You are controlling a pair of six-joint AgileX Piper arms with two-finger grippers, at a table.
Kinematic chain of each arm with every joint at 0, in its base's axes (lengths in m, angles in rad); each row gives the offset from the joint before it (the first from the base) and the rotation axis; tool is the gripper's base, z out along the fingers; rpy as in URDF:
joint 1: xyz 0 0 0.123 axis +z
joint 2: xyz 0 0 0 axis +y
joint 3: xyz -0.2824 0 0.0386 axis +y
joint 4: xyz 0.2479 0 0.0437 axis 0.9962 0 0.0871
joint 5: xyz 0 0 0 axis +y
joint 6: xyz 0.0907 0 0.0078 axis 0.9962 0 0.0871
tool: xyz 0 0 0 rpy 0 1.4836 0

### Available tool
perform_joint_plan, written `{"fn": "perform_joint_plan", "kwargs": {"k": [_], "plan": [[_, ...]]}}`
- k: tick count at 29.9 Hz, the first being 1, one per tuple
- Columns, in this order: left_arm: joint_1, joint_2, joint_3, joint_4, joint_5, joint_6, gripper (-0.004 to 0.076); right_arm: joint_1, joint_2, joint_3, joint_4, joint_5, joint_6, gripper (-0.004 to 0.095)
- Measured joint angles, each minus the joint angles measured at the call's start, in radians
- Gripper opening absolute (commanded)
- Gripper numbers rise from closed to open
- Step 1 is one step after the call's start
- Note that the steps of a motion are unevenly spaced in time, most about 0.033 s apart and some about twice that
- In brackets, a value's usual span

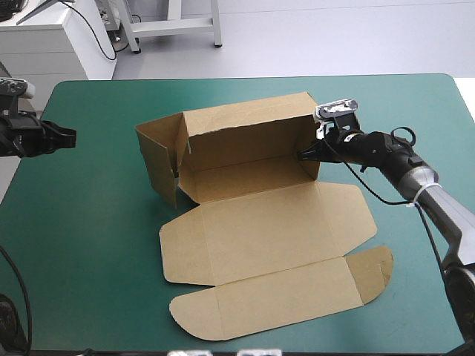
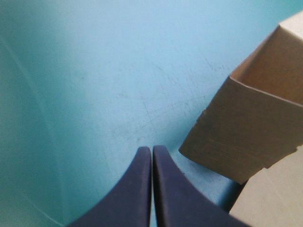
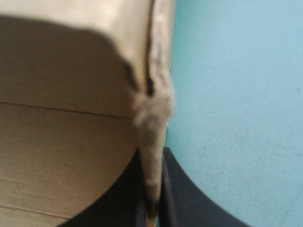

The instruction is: Fold the box

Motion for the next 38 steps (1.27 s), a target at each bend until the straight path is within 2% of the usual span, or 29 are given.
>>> {"fn": "perform_joint_plan", "kwargs": {"k": [6, 10, 15, 20, 24, 34, 38], "plan": [[0.060, -0.001, 0.030, -0.057, -0.001, 0.000, -0.0008, 0.000, 0.001, -0.062, -0.168, 0.139, 0.178, -0.0014], [0.062, -0.001, 0.110, -0.057, -0.010, 0.000, -0.0008, -0.001, 0.001, -0.149, -0.200, 0.274, 0.277, -0.0013], [0.062, -0.001, 0.203, -0.064, -0.070, 0.000, -0.0008, -0.001, 0.001, -0.249, -0.210, 0.392, 0.386, -0.0013], [0.062, -0.001, 0.221, -0.074, -0.105, 0.000, -0.0008, -0.001, 0.001, -0.306, -0.232, 0.622, 0.438, -0.0013], [0.062, -0.001, 0.222, -0.077, -0.111, 0.000, -0.0008, -0.001, 0.001, -0.309, -0.302, 0.787, 0.460, -0.0013], [0.062, -0.001, 0.222, -0.100, -0.105, 0.000, -0.0008, 0.000, 0.004, -0.309, -0.292, 0.815, 0.452, -0.0014], [0.062, -0.001, 0.222, -0.101, -0.104, 0.000, -0.0008, 0.000, 0.052, -0.309, -0.285, 0.748, 0.452, -0.0014]]}}
